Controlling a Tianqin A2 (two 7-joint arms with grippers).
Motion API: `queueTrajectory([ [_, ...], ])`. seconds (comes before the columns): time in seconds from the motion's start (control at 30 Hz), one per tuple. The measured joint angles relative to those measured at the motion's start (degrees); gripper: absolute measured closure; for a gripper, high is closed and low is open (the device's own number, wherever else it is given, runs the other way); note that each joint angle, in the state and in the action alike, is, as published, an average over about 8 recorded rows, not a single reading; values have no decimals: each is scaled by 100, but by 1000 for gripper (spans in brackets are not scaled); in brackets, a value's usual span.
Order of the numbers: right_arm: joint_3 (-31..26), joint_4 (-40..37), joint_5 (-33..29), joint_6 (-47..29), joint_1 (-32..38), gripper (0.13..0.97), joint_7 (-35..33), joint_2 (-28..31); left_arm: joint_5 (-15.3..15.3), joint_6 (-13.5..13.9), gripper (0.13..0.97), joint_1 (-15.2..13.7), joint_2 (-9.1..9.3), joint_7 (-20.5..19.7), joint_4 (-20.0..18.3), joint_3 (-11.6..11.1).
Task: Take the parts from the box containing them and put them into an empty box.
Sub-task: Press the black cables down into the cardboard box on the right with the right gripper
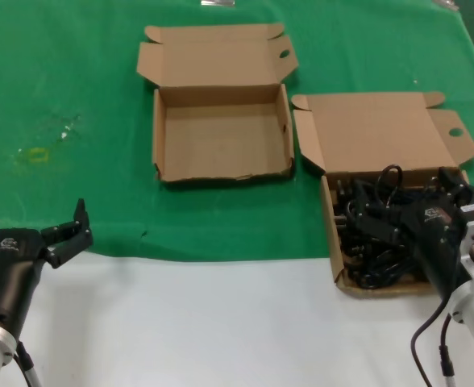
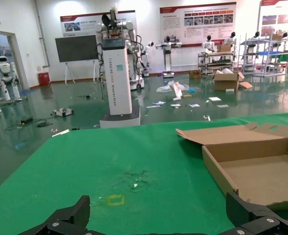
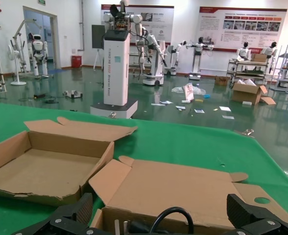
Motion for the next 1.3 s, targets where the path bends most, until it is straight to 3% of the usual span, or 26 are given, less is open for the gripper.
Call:
queueTrajectory([
  [0.37, 0, 0, 0, 0, 0, 129, 0, 0, 0, 0, 137, 0, 0, 0, 0, 0],
  [0.67, -51, 18, 34, 35, -22, 129, 37, 77, 0, 0, 206, 0, 0, 0, 0, 0],
  [0.8, -183, 47, 95, 113, -28, 129, 72, 249, 0, 0, 276, 0, 0, 0, 0, 0],
  [0.97, -583, 89, 341, 362, 55, 129, 9, 724, 1, 0, 346, 0, 0, 0, 0, 0],
  [1.23, -1467, 298, 1042, 684, 369, 129, -134, 1975, 1, 0, 557, 0, 0, 0, 0, 0],
  [1.3, -1668, 364, 1182, 654, 486, 129, -112, 2311, 1, 0, 557, 0, 0, 0, 0, 0],
])
